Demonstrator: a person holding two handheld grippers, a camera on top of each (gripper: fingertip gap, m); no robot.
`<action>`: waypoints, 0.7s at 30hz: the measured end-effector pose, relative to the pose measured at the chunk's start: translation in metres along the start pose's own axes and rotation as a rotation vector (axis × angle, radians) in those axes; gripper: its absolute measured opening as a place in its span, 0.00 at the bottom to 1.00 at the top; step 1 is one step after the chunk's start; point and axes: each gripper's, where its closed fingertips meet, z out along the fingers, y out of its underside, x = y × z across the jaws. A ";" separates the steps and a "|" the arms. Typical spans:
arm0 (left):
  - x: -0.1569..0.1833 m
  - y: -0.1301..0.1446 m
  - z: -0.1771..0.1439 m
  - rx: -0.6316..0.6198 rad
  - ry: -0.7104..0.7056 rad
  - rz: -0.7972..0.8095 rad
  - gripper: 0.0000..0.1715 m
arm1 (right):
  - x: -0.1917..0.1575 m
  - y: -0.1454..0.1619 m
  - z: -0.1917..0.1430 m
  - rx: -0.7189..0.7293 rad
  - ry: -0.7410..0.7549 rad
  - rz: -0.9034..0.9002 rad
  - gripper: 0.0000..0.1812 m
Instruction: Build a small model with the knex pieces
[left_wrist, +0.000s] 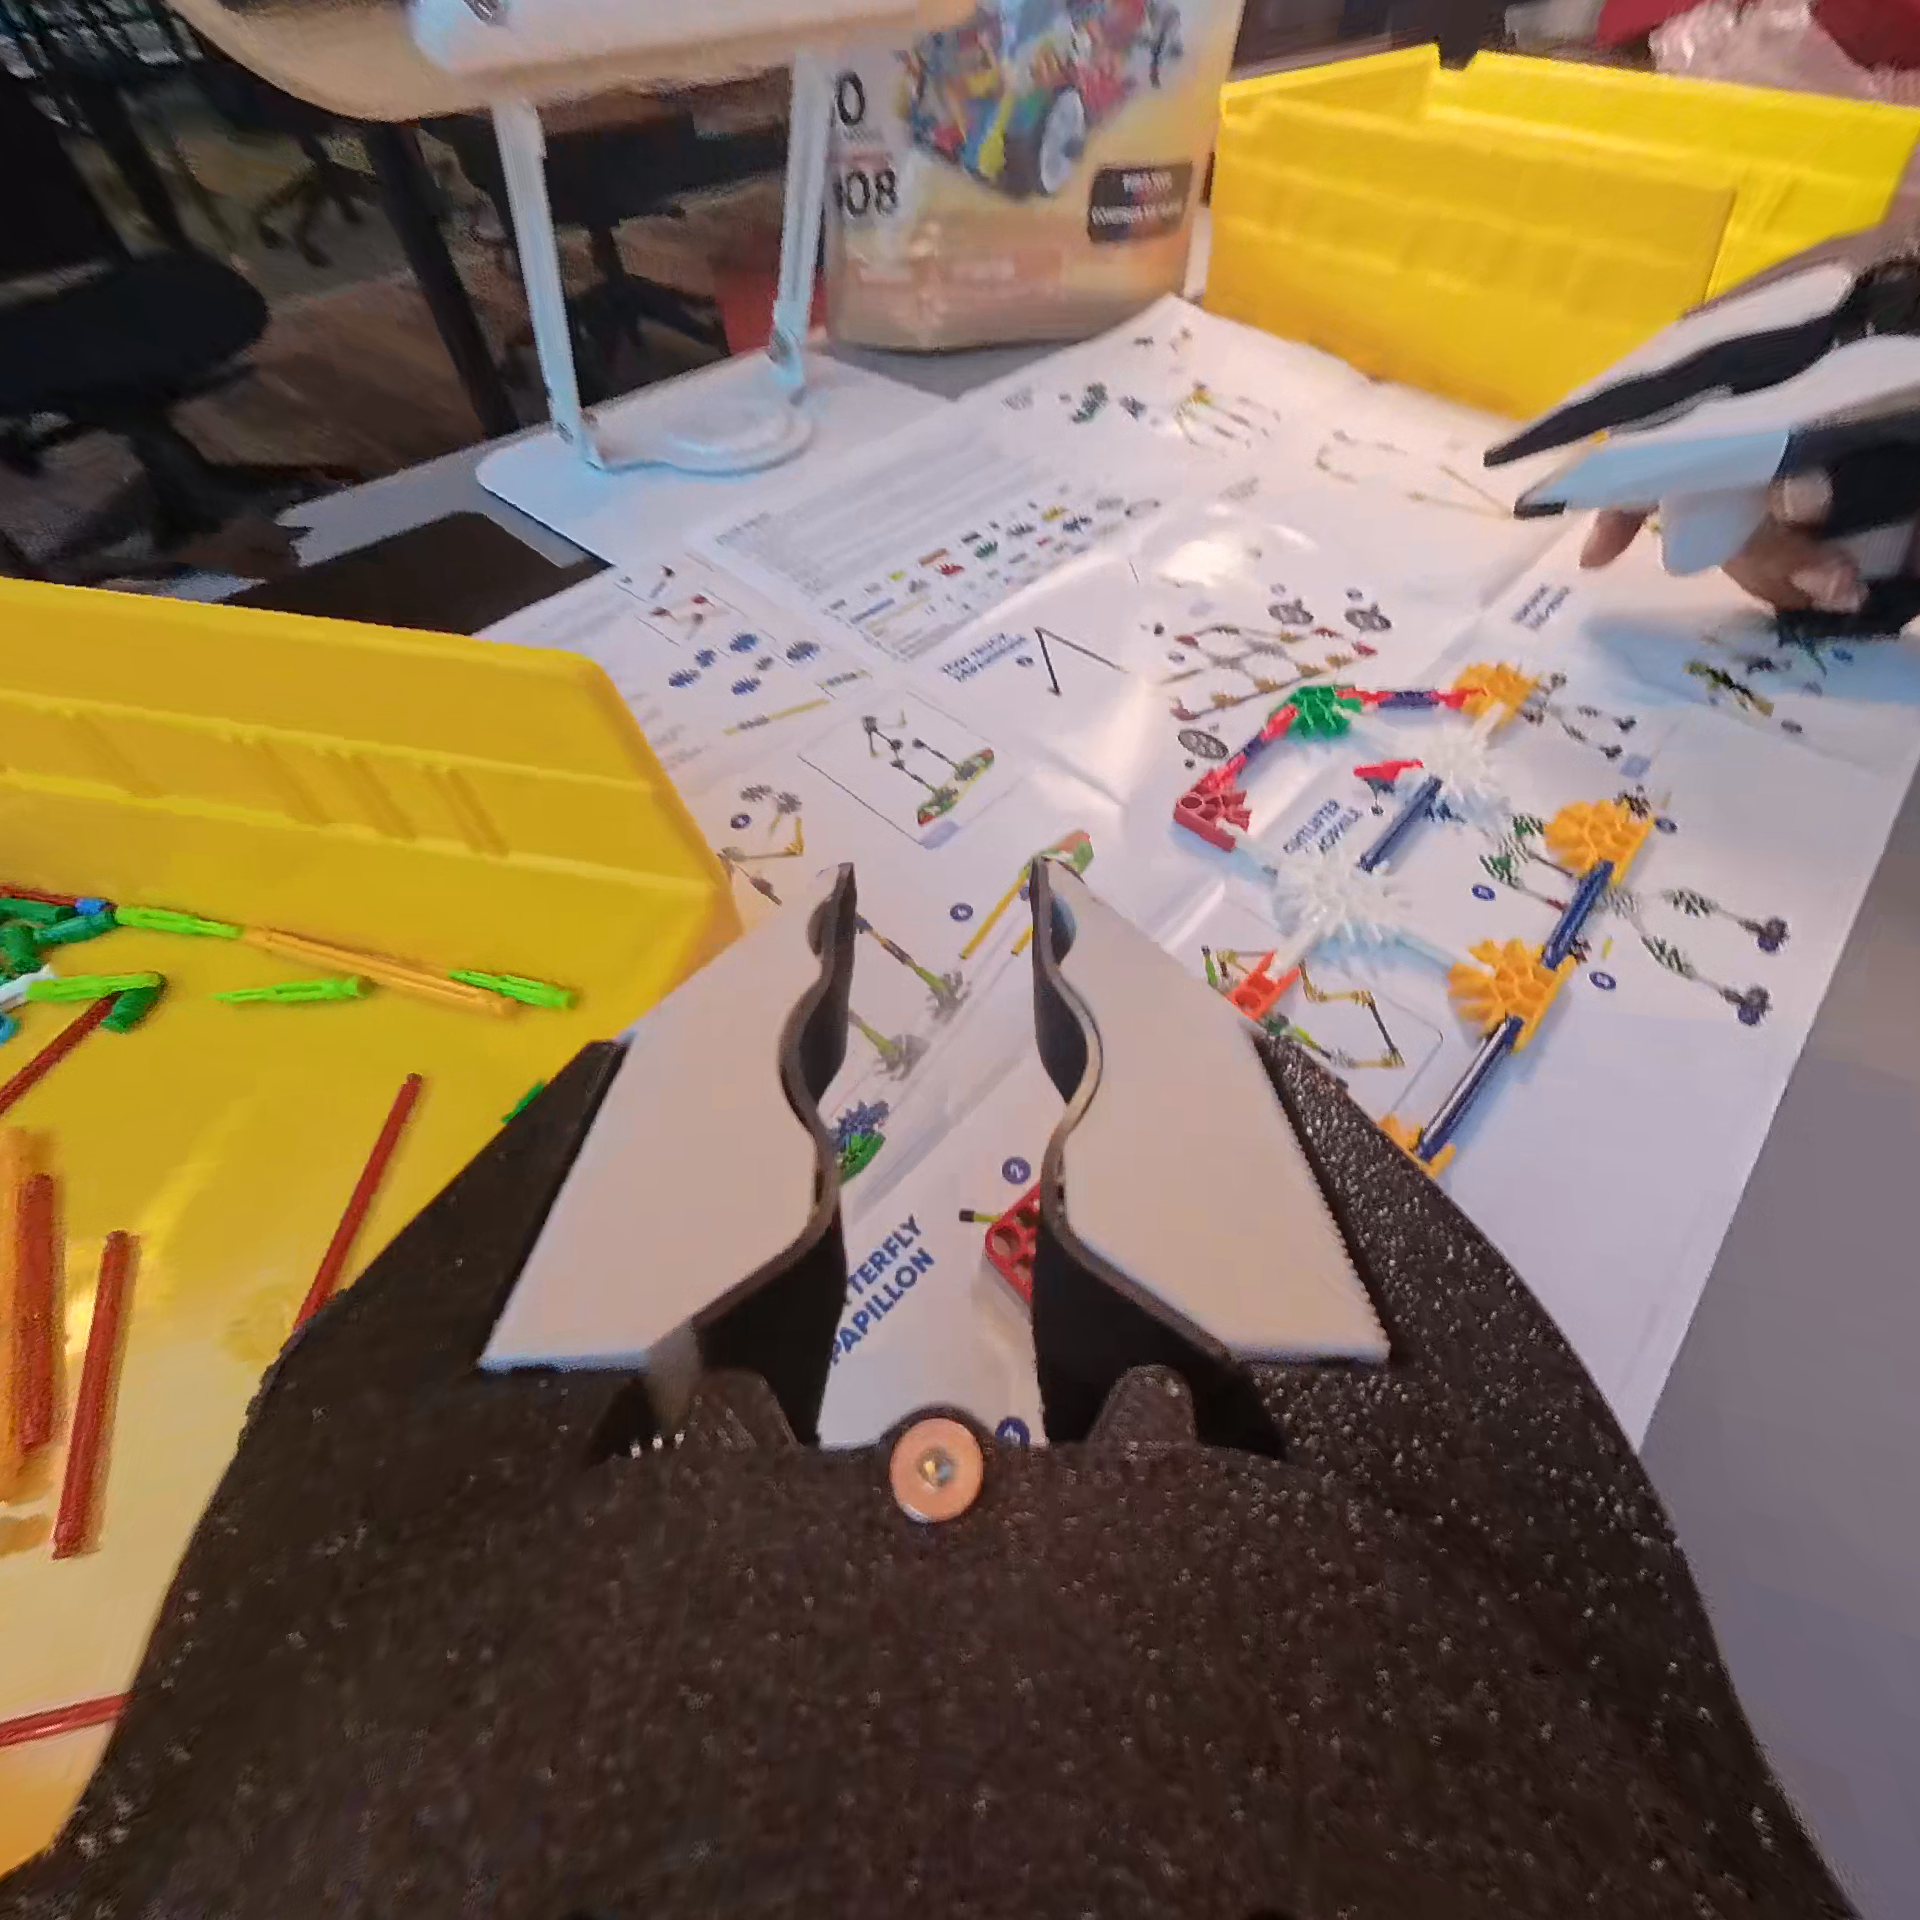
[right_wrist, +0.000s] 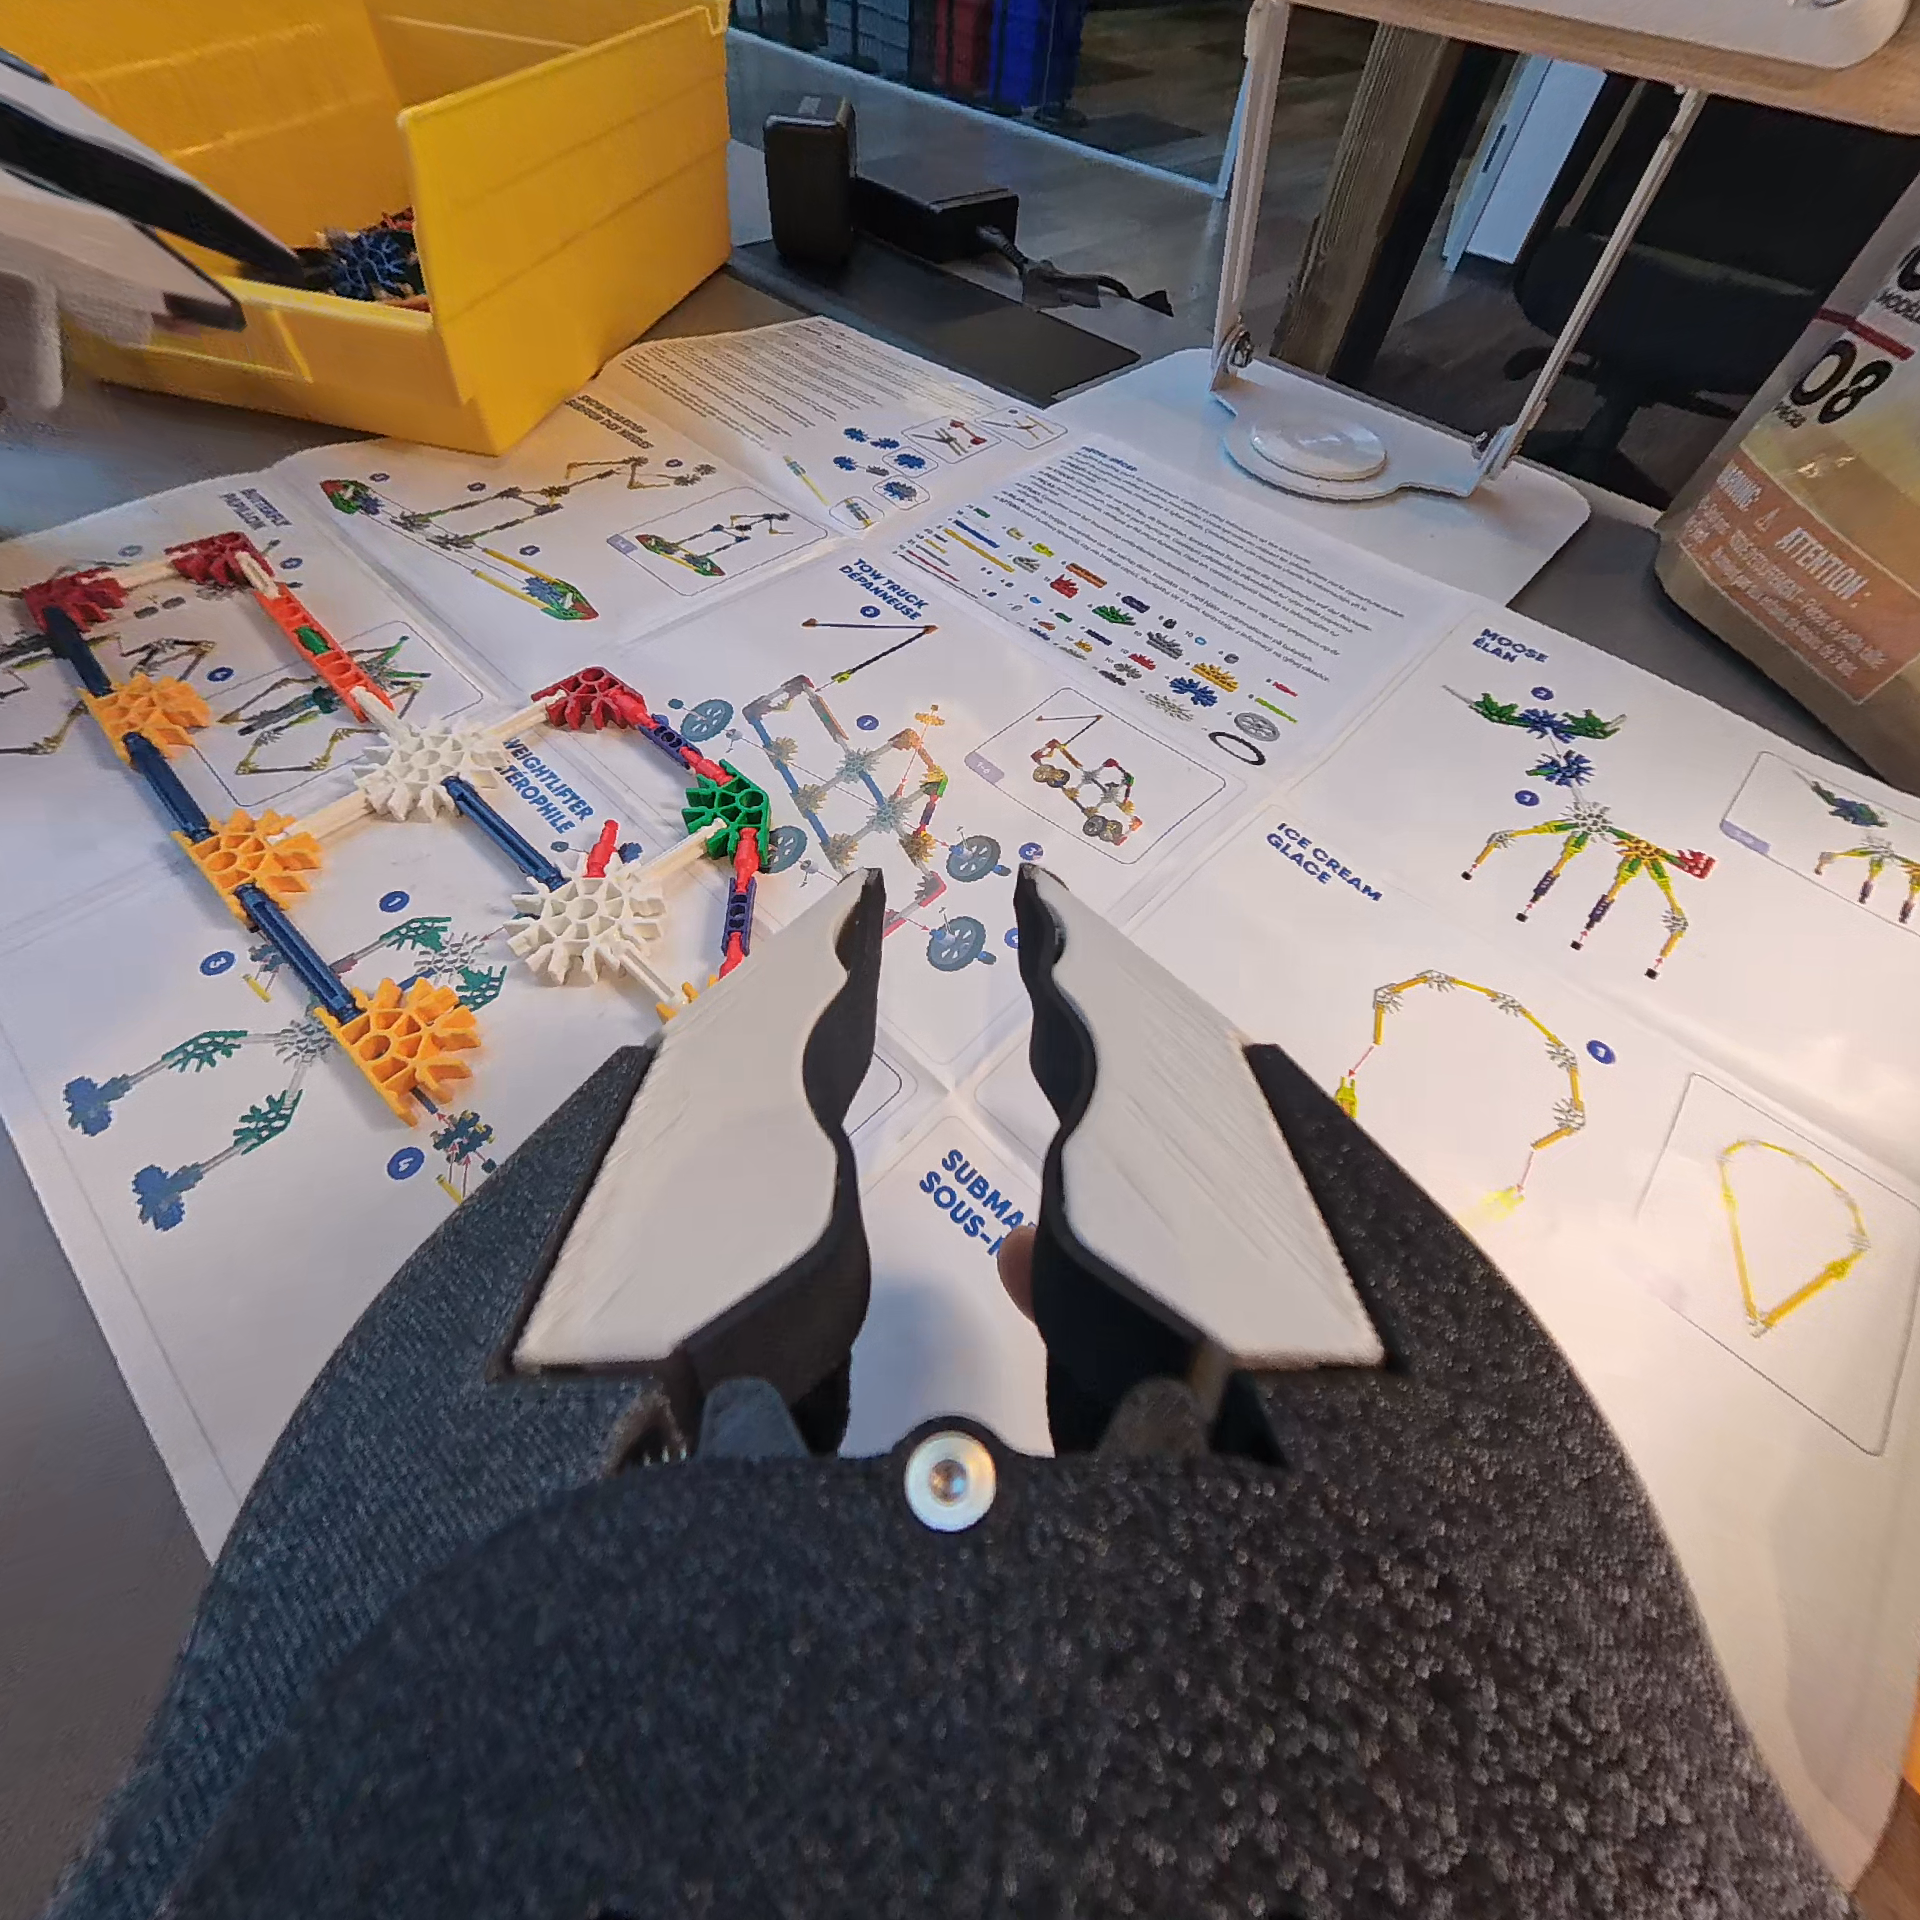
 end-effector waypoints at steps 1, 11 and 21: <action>-0.003 -0.004 0.000 0.028 -0.018 -0.018 0.19 | 0.000 0.000 0.000 -0.003 0.000 0.000 0.14; -0.010 -0.014 -0.004 0.086 -0.077 -0.049 0.19 | -0.001 0.003 0.003 -0.024 0.018 -0.033 0.11; -0.013 -0.021 -0.008 0.108 -0.131 0.006 0.19 | -0.006 0.002 0.007 -0.047 0.014 -0.048 0.09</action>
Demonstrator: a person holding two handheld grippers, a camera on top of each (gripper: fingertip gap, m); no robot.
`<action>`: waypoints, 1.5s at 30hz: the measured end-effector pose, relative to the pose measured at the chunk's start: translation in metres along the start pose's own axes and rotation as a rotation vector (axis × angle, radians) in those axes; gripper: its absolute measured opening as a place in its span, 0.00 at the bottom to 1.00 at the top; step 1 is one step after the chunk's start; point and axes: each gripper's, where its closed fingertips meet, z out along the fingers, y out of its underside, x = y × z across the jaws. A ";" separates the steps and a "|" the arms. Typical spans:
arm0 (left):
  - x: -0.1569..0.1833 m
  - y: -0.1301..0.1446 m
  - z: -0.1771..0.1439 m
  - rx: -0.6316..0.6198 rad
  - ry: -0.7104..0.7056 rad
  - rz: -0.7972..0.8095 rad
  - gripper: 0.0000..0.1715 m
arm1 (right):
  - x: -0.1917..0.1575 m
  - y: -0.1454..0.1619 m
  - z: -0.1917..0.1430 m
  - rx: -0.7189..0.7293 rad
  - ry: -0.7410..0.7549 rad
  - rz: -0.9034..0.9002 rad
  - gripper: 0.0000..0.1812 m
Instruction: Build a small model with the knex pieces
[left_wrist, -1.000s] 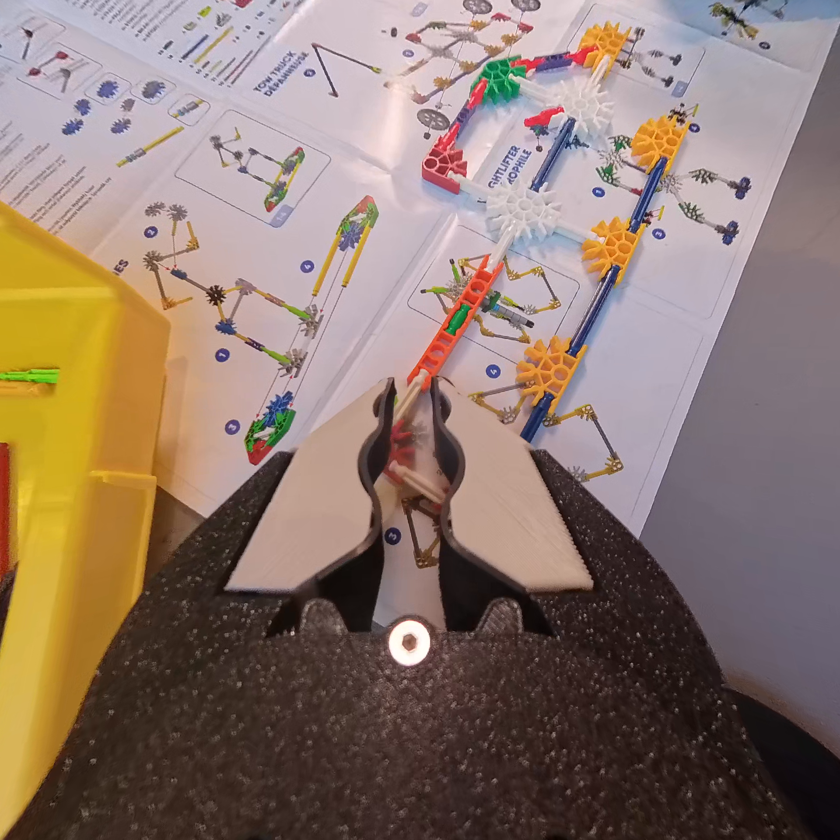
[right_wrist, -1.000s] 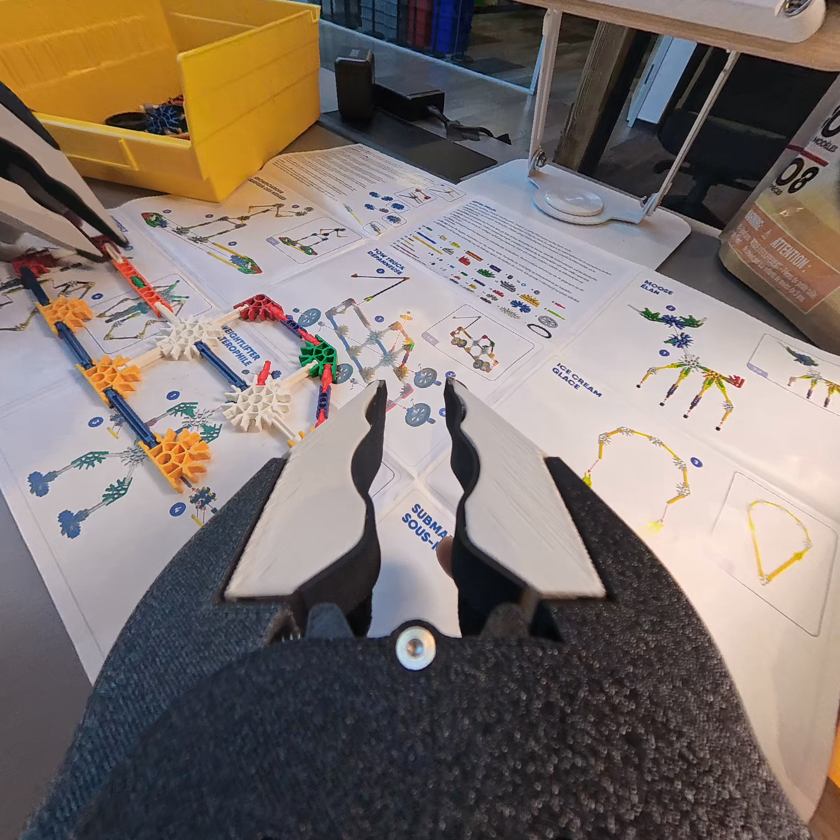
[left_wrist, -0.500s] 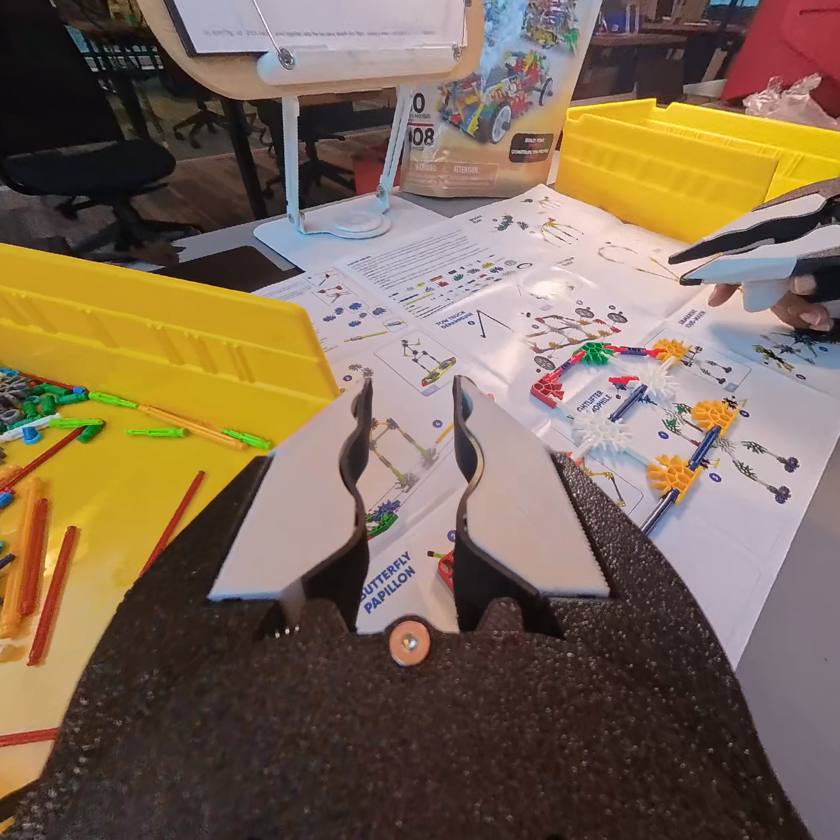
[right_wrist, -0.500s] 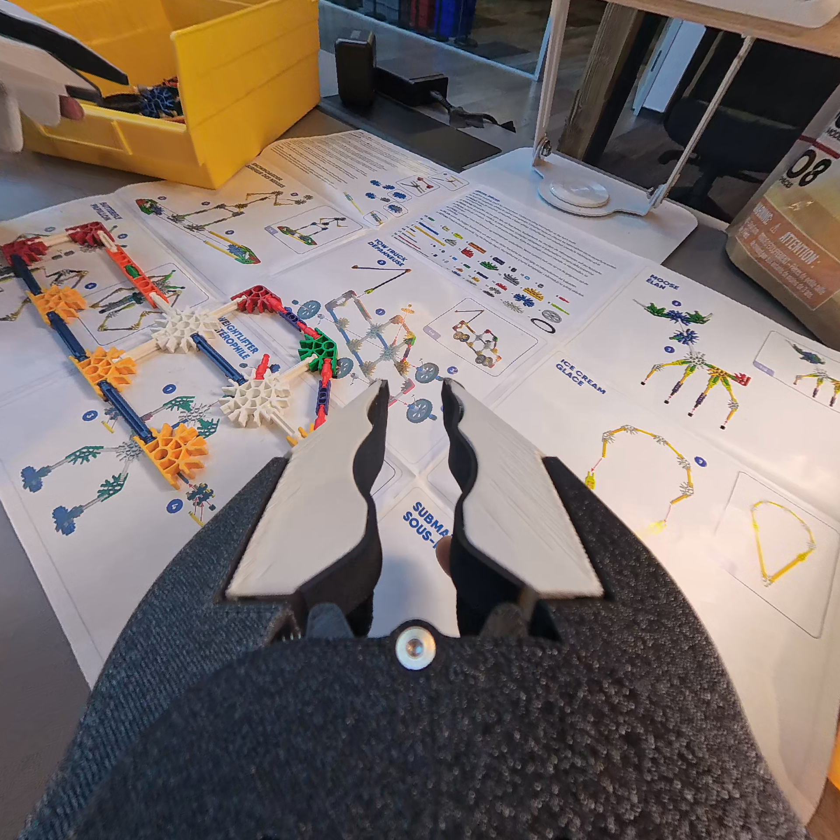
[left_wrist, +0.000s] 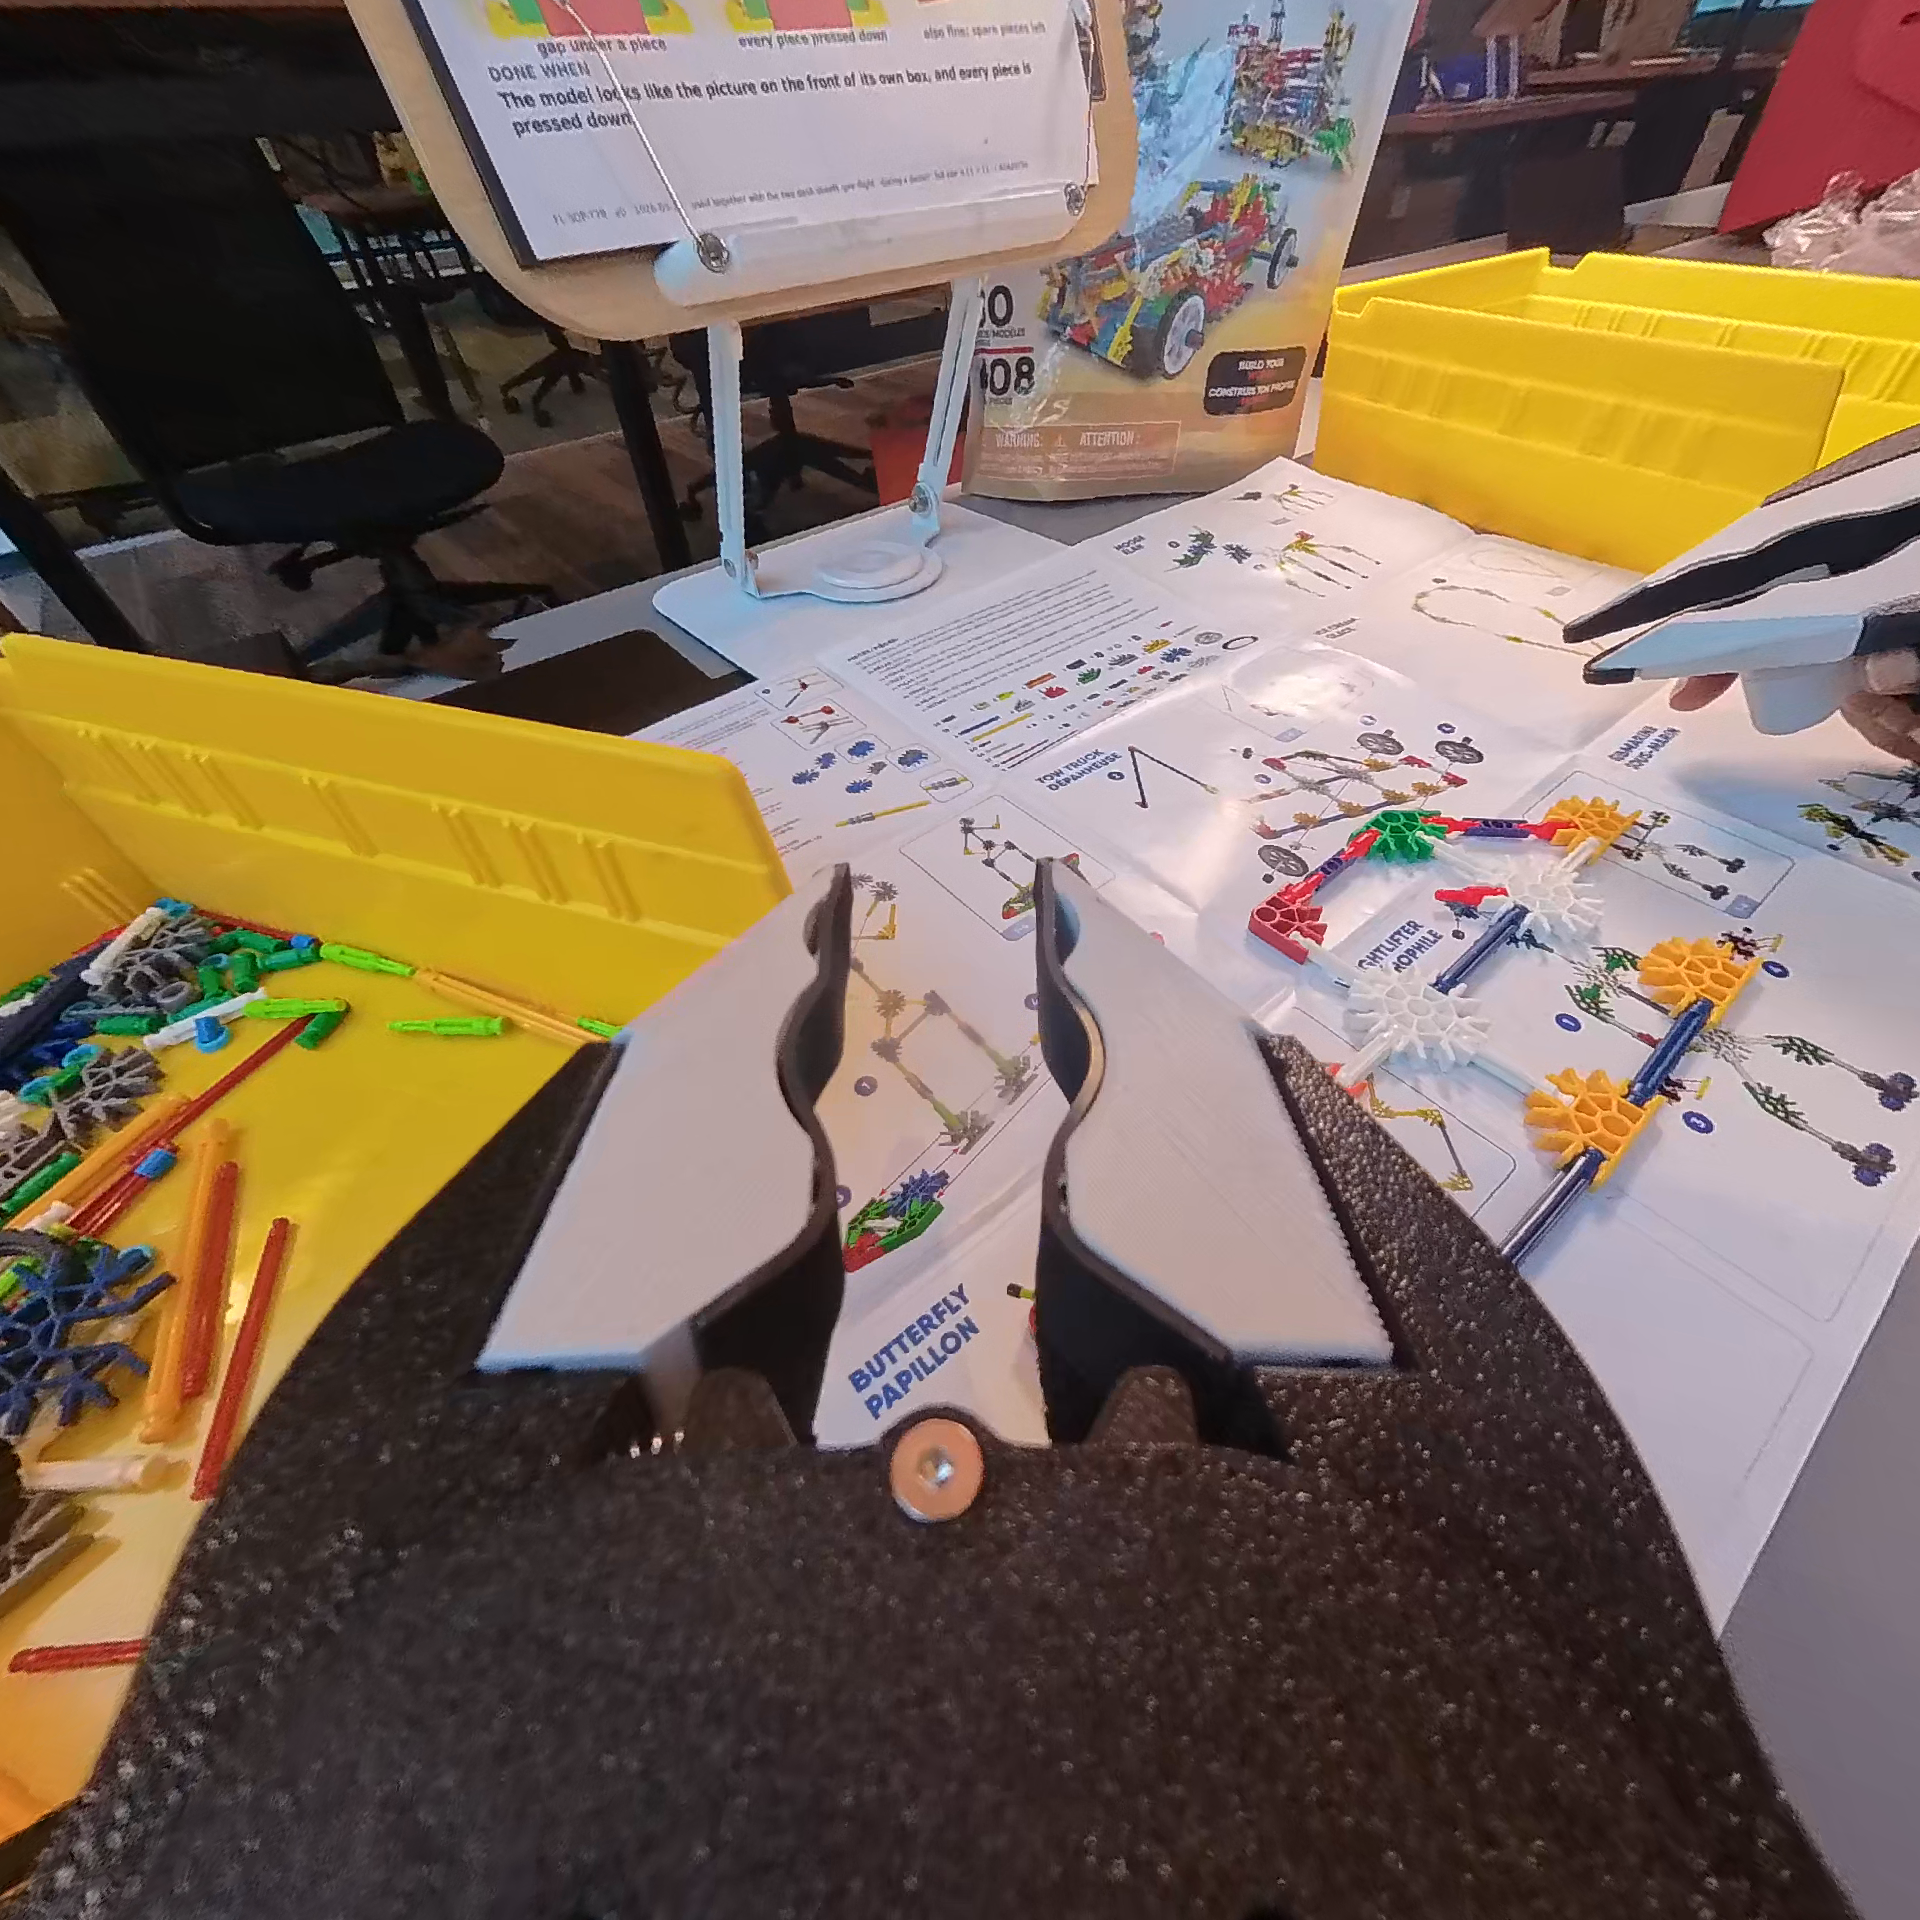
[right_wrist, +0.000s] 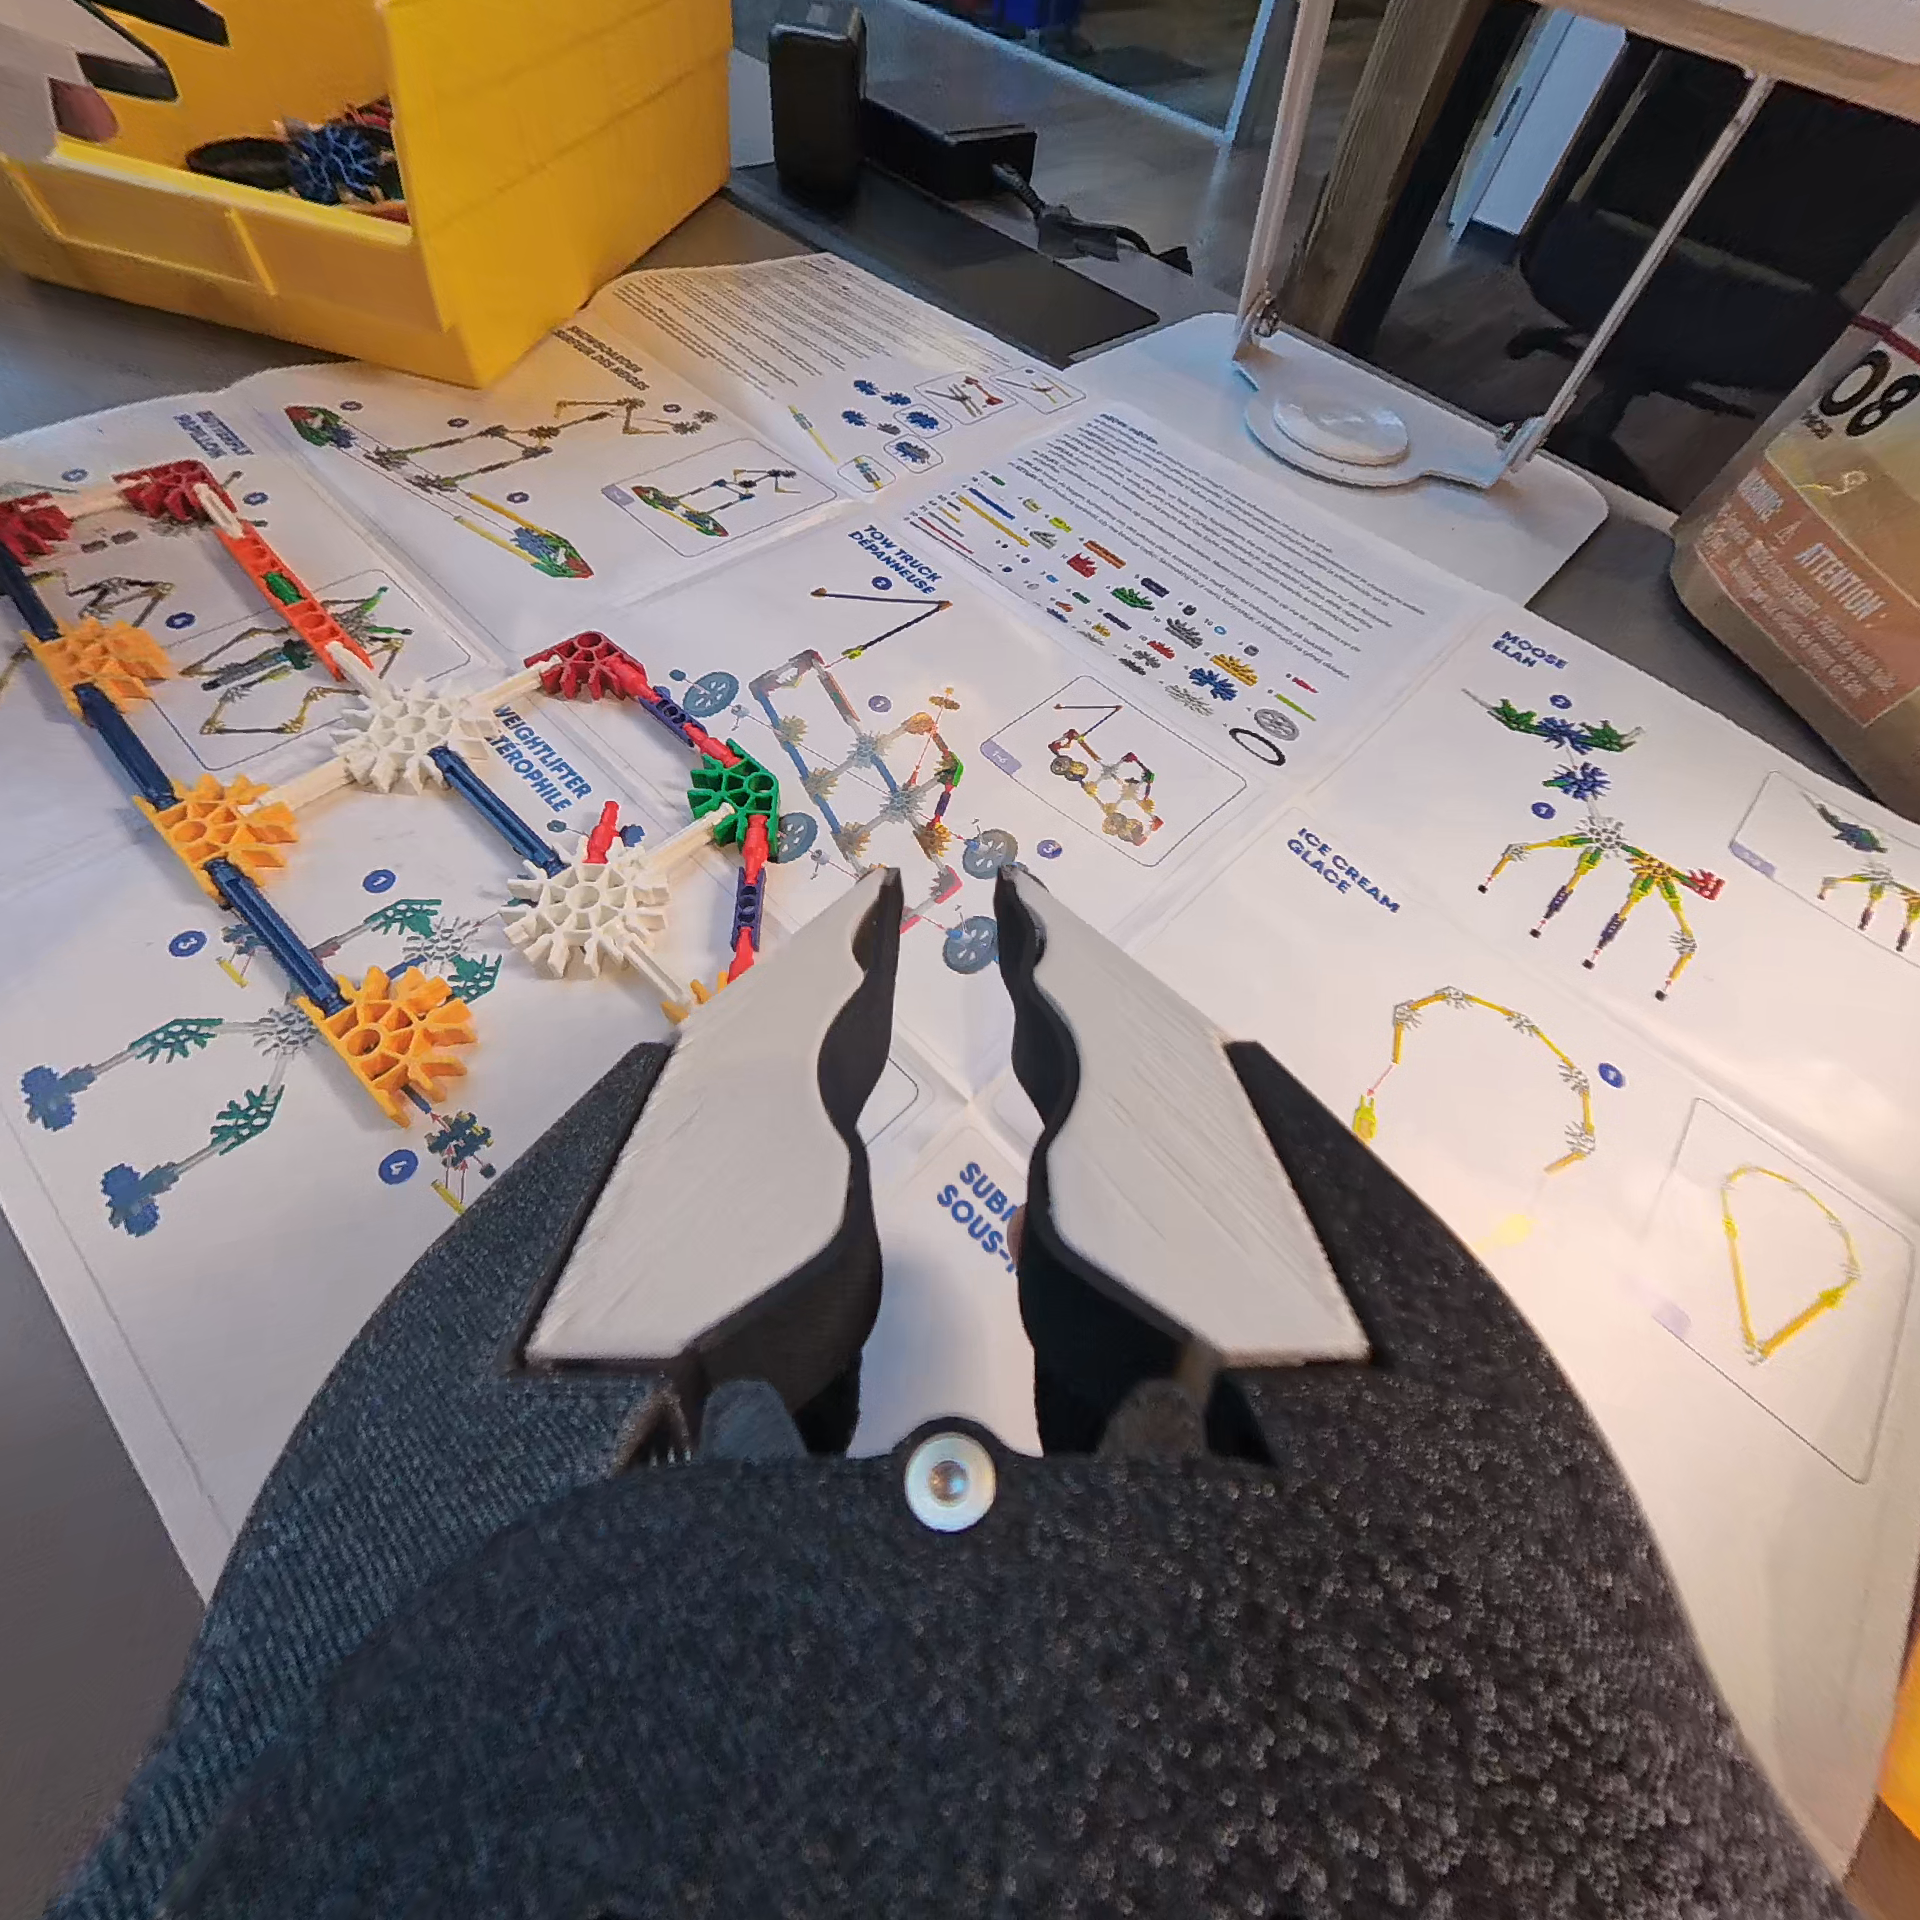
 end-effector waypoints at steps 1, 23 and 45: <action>0.000 0.000 0.000 -0.001 -0.002 0.002 0.19 | 0.000 -0.001 0.001 -0.004 0.002 -0.002 0.09; -0.004 0.004 0.004 -0.011 -0.029 0.019 0.18 | -0.001 0.022 0.050 -0.341 -0.087 -0.079 0.00; -0.005 0.006 0.004 -0.020 -0.037 0.033 0.18 | -0.004 0.028 0.054 -0.403 -0.106 -0.129 0.00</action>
